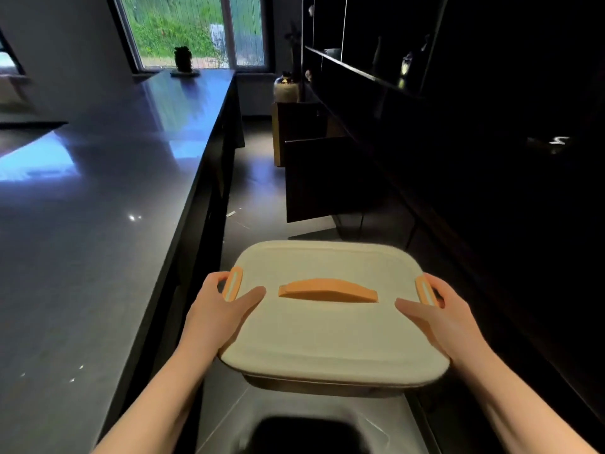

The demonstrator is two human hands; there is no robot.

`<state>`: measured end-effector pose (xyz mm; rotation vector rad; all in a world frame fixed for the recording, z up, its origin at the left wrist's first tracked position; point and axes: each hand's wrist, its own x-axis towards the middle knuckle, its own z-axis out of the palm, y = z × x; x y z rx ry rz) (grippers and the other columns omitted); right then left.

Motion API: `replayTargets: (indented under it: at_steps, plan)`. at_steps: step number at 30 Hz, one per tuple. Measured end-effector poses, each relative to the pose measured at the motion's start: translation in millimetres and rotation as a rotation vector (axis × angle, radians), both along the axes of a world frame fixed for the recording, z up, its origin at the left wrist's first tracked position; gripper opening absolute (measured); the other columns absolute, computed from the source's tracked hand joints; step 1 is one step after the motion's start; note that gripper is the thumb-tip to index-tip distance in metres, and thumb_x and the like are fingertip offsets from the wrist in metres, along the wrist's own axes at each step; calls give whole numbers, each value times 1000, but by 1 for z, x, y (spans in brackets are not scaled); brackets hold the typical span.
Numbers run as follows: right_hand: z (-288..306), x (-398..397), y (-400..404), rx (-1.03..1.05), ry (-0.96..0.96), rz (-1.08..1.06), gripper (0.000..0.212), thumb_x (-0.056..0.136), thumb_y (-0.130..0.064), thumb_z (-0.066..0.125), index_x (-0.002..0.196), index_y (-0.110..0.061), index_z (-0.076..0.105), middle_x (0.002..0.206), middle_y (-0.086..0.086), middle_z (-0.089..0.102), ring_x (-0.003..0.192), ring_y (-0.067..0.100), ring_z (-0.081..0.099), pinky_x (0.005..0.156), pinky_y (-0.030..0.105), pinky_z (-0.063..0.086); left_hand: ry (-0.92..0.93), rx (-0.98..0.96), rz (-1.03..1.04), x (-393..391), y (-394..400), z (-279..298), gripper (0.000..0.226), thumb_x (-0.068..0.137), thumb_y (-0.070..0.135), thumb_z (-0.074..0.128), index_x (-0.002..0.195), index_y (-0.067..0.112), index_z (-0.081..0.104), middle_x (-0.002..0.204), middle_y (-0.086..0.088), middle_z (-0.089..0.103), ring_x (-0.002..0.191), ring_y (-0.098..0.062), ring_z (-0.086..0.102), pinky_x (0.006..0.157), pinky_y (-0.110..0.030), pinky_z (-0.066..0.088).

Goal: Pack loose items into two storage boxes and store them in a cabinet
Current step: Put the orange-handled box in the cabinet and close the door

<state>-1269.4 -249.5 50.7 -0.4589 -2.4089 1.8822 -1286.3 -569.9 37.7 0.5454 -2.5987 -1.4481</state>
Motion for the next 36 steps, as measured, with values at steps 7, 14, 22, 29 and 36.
replayTargets:
  at_steps: [7, 14, 22, 29, 36]
  plan:
    - [3, -131, -25, -15, 8, 4, 67, 73, -19, 80, 132, -27, 48, 116, -1, 60, 97, 20, 63, 69, 31, 53, -1, 18, -7, -129, -24, -2, 61, 67, 55, 75, 117, 32, 46, 95, 18, 54, 88, -12, 59, 79, -41, 53]
    - [1, -271, -31, -42, 31, 75, 63, 74, -14, 78, 129, -28, 49, 110, -5, 61, 97, 18, 63, 69, 31, 52, 26, 39, 63, -250, -28, -7, 58, 69, 51, 75, 116, 35, 46, 95, 19, 55, 84, -8, 58, 73, -36, 52]
    - [2, -426, -61, -2, 30, 161, 63, 75, -17, 78, 129, -28, 49, 111, -4, 61, 96, 19, 64, 73, 34, 55, 1, 24, 138, -379, -57, -7, 64, 68, 56, 74, 121, 33, 46, 99, 13, 56, 91, -14, 58, 80, -40, 52]
    - [-10, -559, -125, -45, 39, 135, 59, 73, -11, 79, 122, -32, 53, 105, -5, 64, 89, 17, 66, 65, 30, 53, 5, 39, 123, -511, -119, -10, 67, 70, 54, 73, 125, 31, 45, 105, 8, 58, 89, -15, 59, 69, -34, 49]
    - [-3, -683, -181, -112, 31, 79, 57, 73, -9, 78, 121, -30, 55, 106, -3, 67, 90, 20, 68, 67, 33, 54, 18, -4, 75, -653, -176, 5, 66, 71, 52, 74, 126, 30, 44, 92, 19, 51, 89, -13, 56, 68, -33, 46]
